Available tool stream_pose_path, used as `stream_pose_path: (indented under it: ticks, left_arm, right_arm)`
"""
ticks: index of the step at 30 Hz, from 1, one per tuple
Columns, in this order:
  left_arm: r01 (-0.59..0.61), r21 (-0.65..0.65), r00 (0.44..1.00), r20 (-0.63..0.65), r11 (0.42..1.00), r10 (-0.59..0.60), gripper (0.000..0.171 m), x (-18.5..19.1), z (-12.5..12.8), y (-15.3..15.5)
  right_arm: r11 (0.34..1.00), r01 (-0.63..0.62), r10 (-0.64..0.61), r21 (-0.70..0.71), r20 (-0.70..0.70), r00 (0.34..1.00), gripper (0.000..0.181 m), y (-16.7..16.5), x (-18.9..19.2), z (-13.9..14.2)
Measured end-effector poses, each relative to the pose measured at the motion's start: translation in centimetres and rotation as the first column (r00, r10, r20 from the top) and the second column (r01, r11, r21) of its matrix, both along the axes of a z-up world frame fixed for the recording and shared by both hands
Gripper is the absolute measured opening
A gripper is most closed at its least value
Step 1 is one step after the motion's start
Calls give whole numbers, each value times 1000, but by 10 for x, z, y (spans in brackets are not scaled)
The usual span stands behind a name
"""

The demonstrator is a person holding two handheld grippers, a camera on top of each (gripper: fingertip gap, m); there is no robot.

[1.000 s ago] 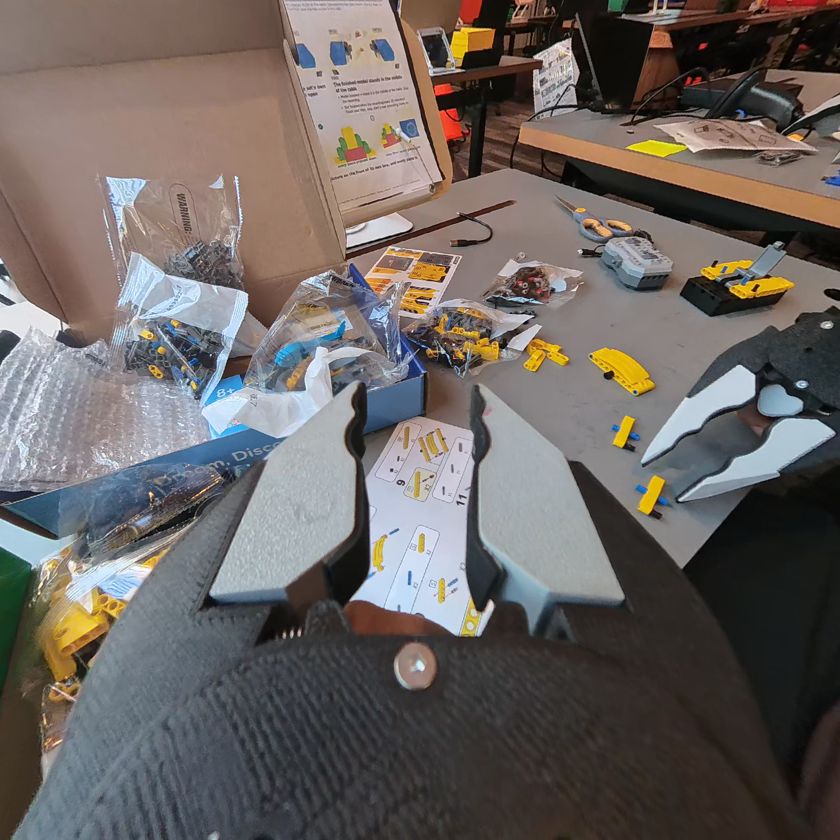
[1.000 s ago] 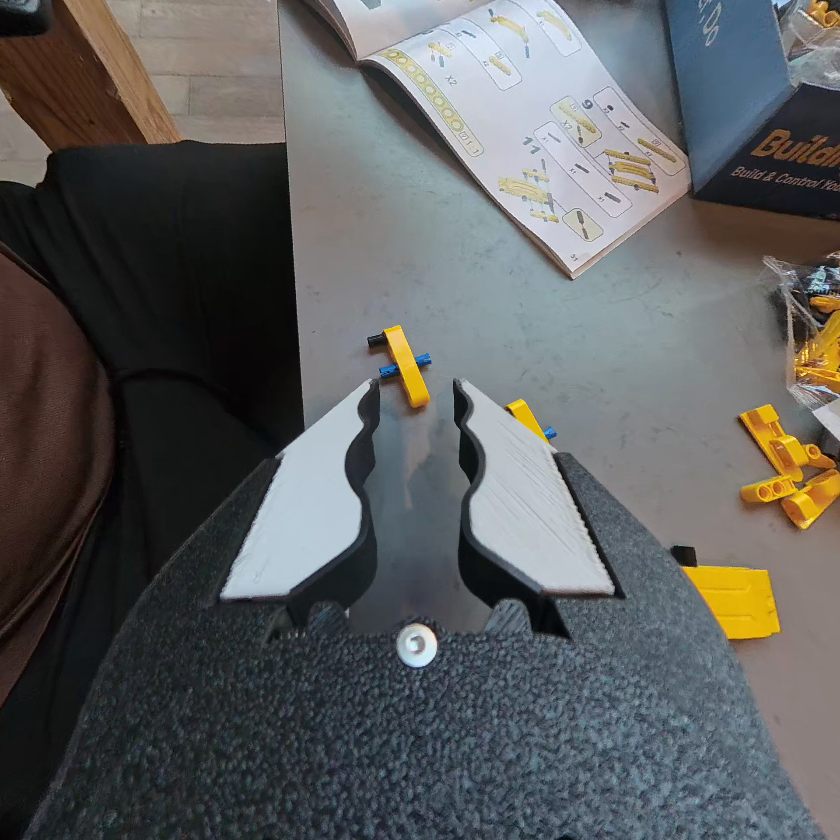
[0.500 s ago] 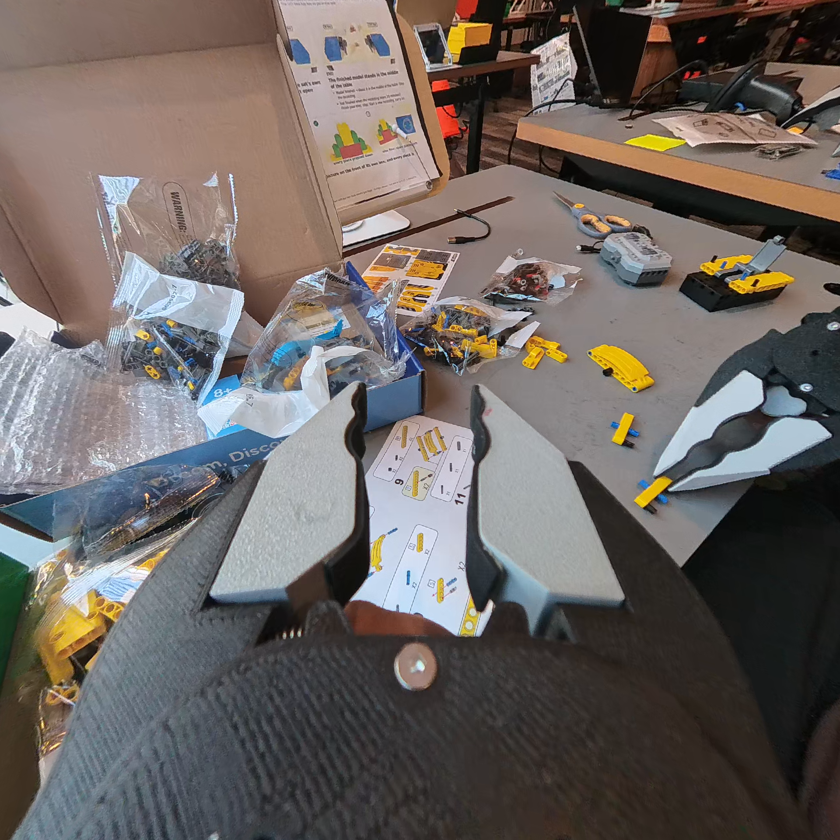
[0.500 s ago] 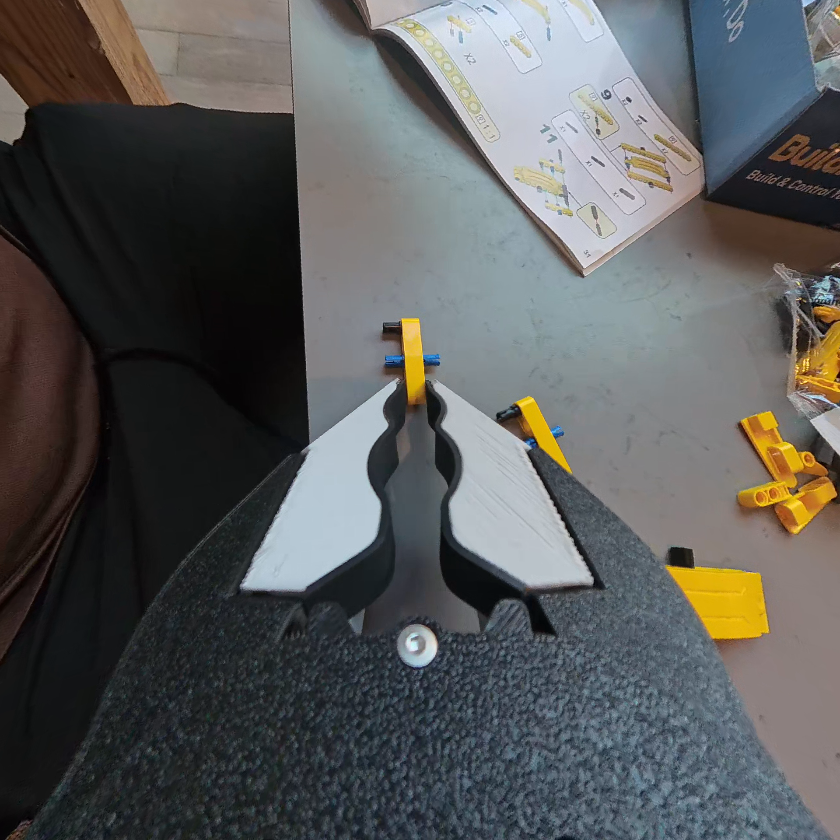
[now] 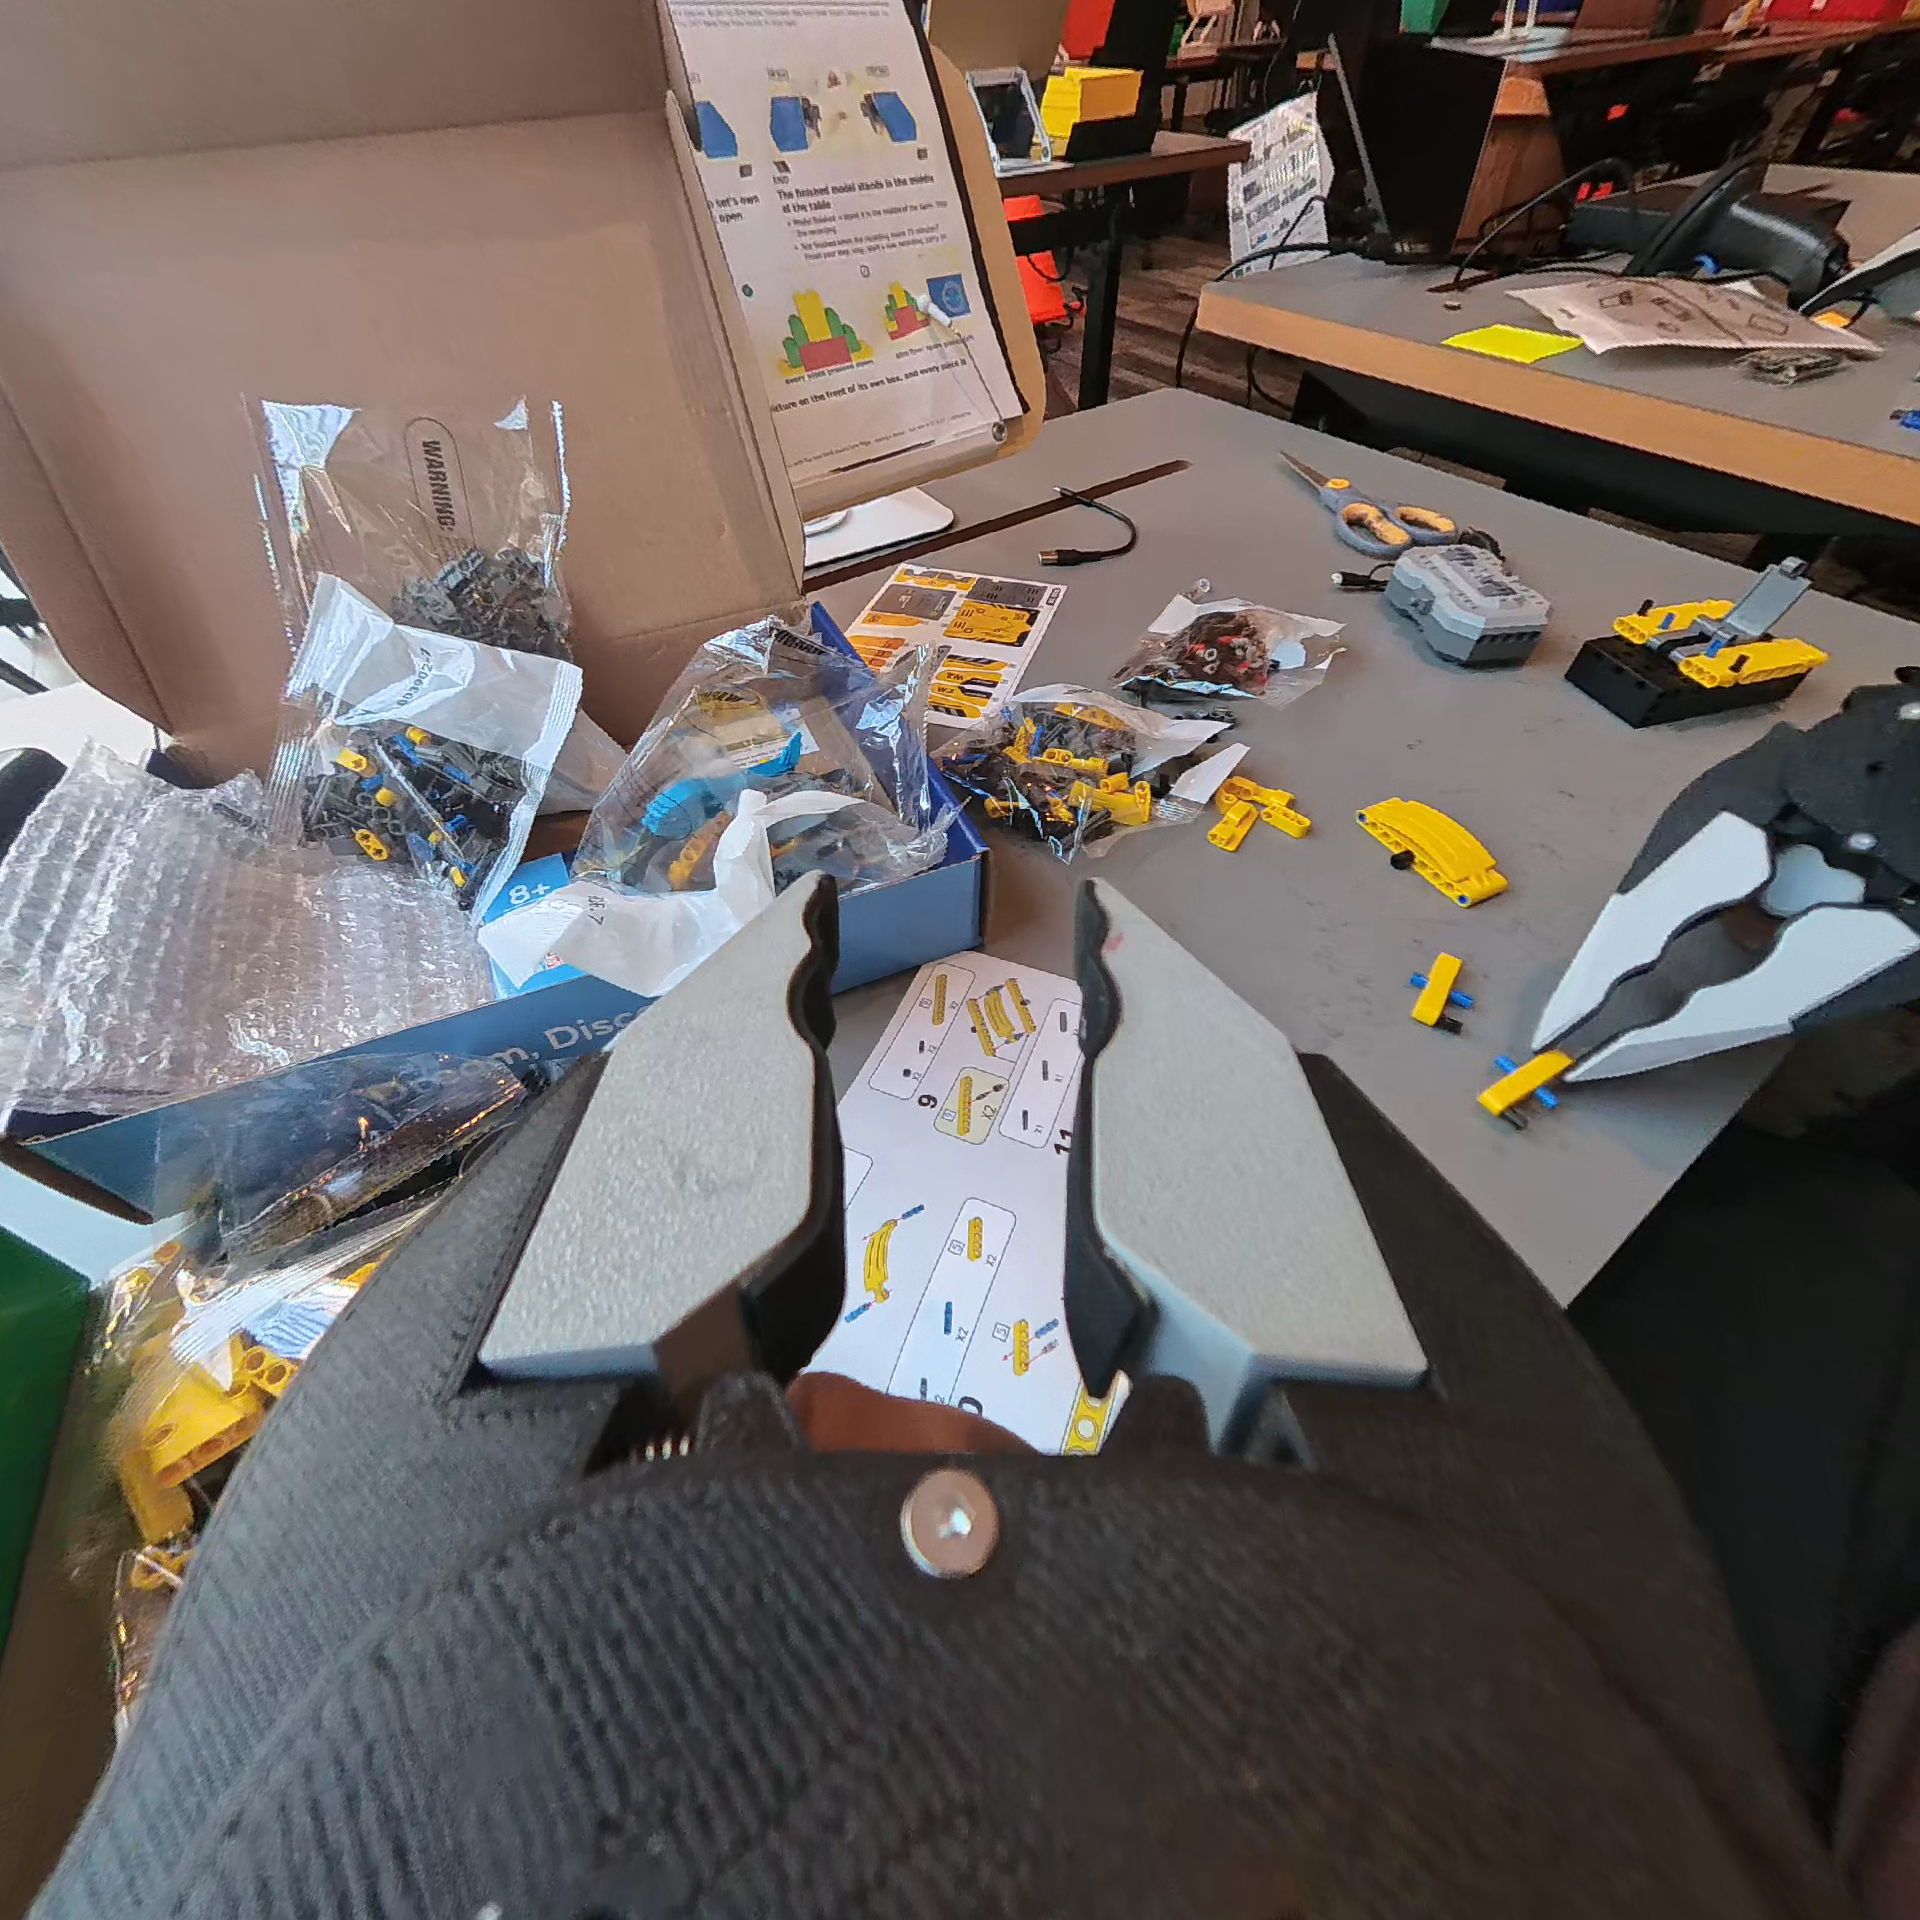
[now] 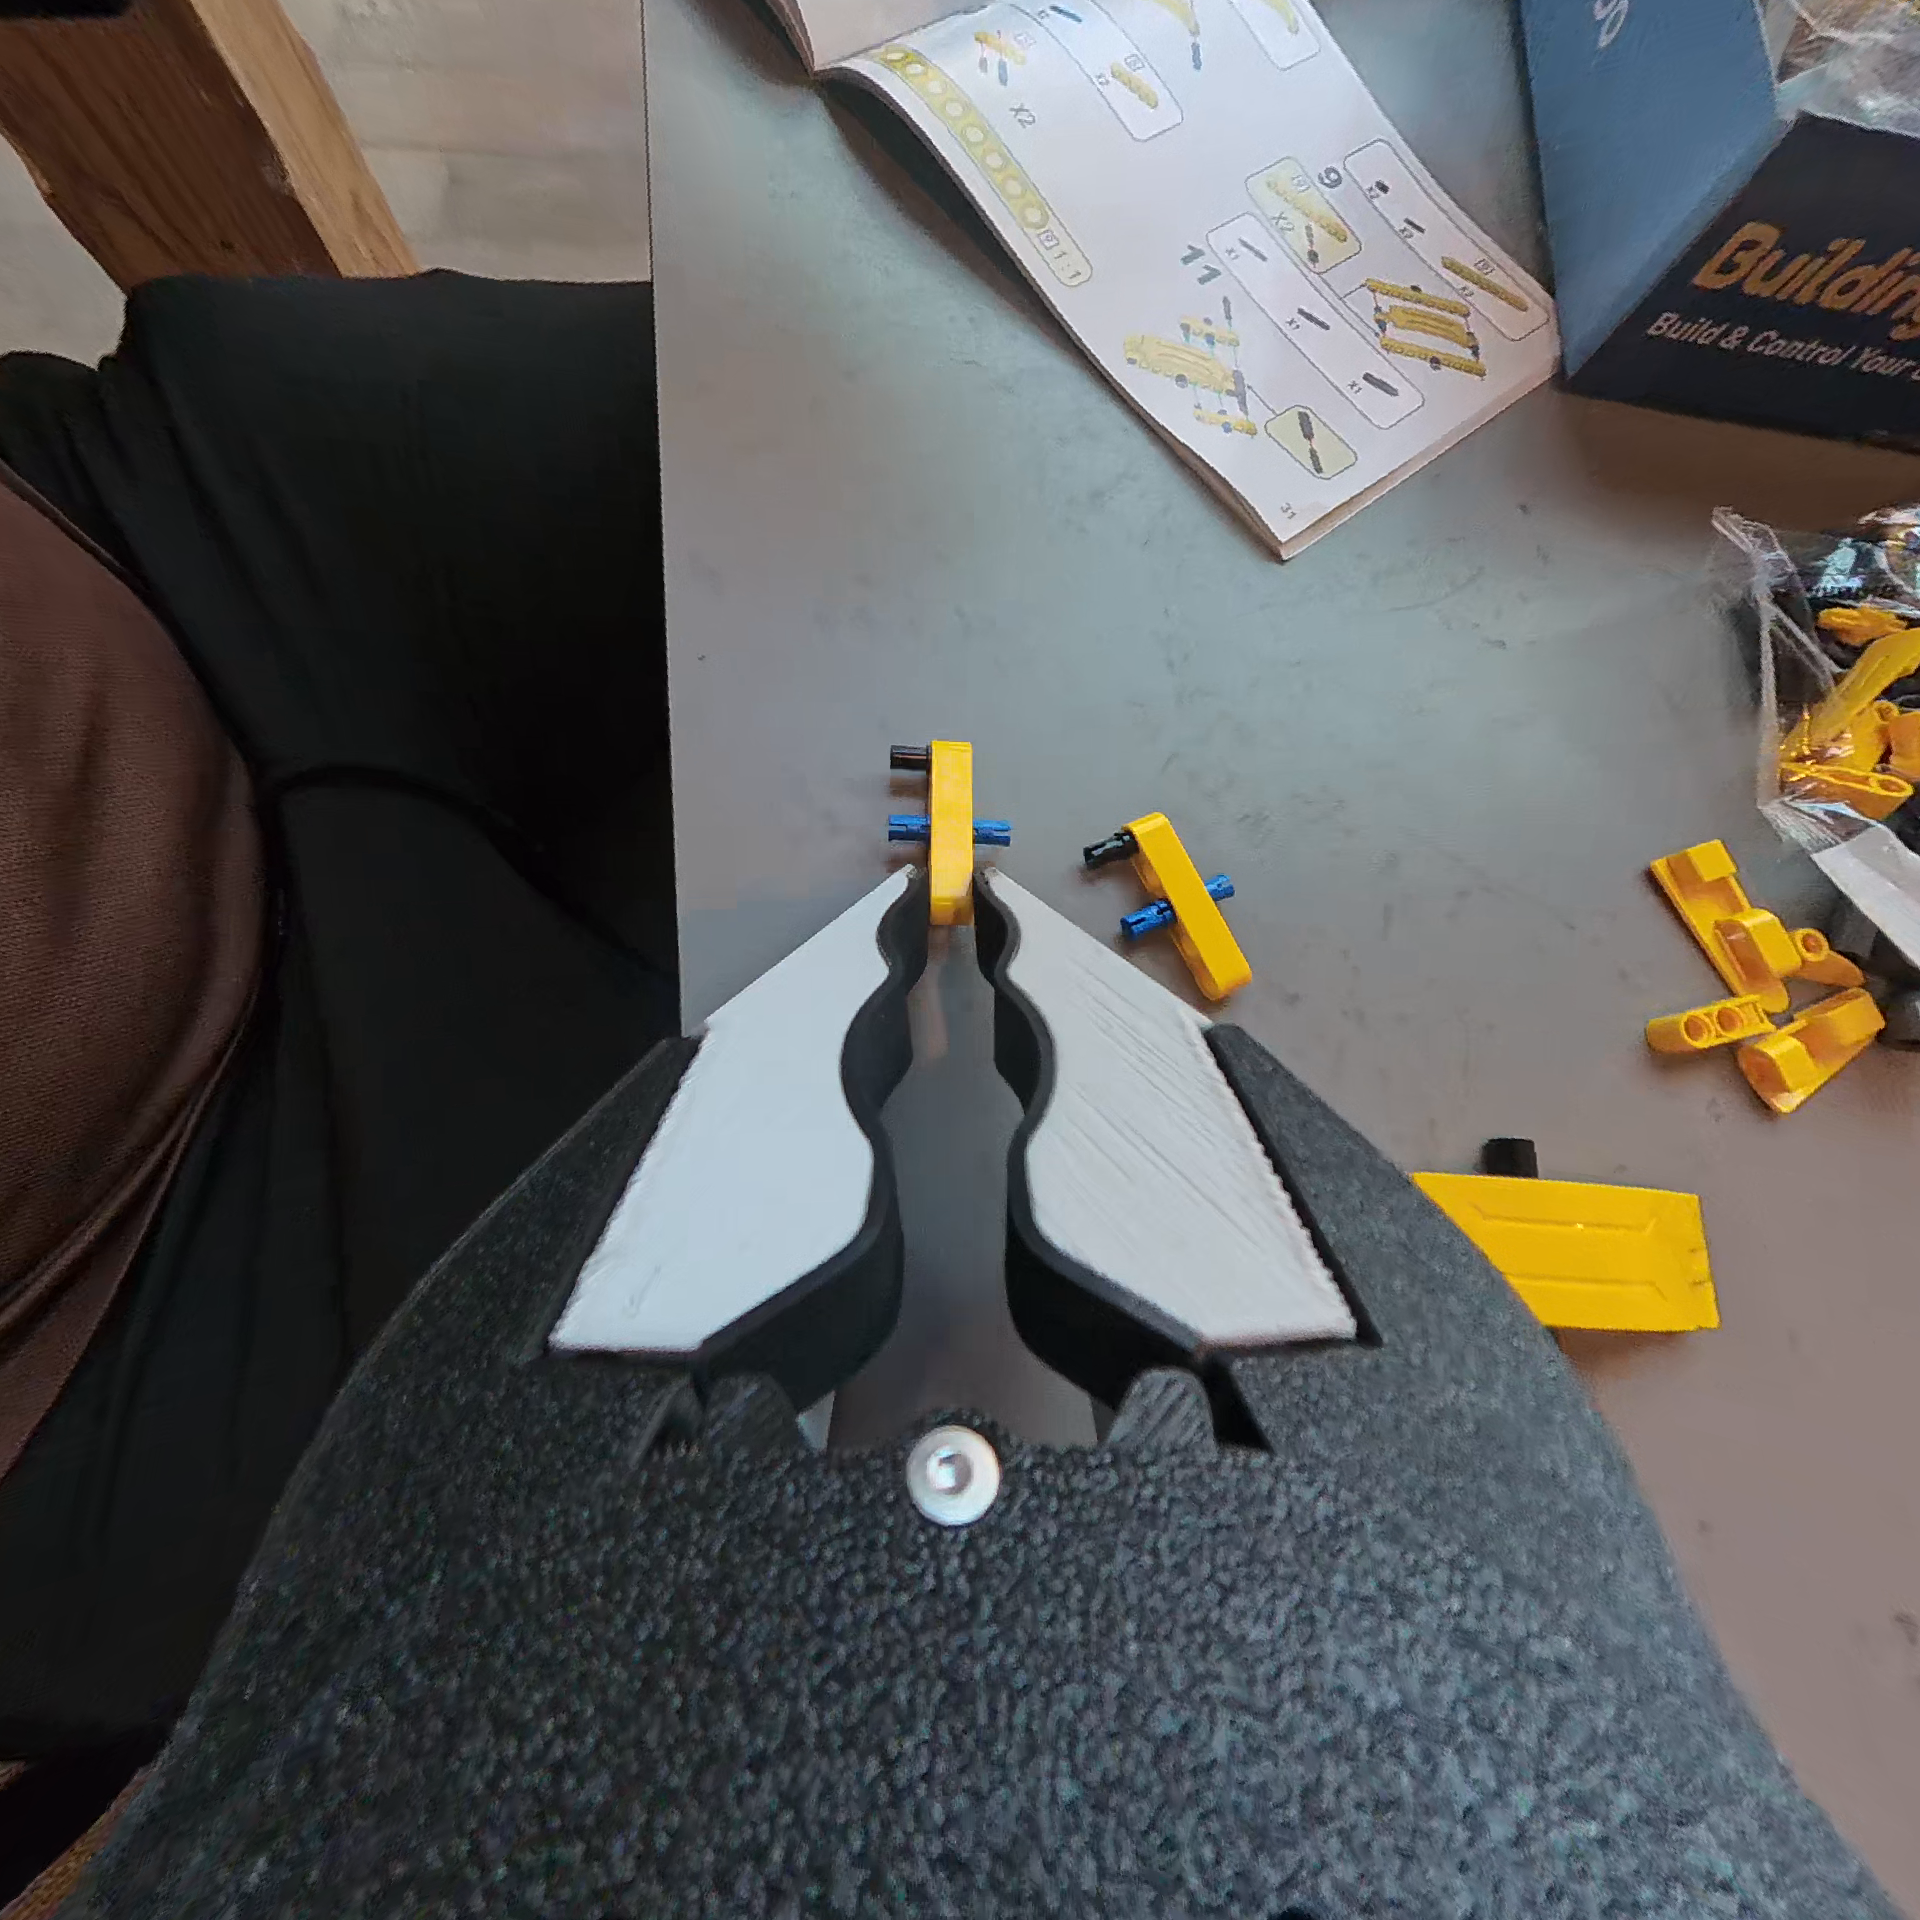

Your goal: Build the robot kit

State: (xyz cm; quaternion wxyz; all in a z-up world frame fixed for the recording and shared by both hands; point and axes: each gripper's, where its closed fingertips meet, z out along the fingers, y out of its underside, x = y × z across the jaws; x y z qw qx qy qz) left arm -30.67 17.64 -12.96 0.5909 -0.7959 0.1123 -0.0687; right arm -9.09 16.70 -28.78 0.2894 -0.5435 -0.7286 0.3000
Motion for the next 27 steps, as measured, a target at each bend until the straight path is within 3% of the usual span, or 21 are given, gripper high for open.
stream_pose_path:
  ticks: [27]
  left_arm:
    - [-17, 16, 1000, 10, 1000, 17, 43, -8, 6, -3]
  right_arm:
    - [996, 81, -80, -31, 33, 996, 7, 44, 46, -3]
